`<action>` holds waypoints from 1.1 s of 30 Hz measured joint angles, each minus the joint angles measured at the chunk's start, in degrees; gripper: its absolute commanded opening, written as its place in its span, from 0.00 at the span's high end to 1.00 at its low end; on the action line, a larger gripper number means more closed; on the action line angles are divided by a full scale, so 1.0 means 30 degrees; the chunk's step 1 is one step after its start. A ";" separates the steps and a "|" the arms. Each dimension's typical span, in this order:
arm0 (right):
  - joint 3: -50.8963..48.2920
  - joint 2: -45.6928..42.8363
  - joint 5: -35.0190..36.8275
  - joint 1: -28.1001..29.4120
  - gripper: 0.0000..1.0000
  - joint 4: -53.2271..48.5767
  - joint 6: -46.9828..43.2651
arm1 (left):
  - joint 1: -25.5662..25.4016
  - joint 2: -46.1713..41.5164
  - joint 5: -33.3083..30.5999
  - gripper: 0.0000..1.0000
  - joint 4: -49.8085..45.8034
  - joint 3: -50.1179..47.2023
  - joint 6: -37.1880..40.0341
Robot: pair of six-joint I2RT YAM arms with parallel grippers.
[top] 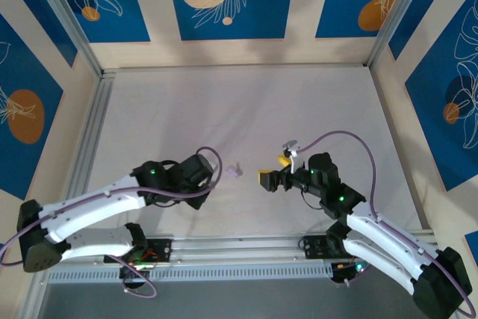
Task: Put the keys on the keyring
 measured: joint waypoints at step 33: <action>0.3752 0.7912 -0.3985 0.4714 0.59 0.4058 -0.1770 | 0.0561 -0.1049 0.3504 1.00 0.4867 0.0036 0.4058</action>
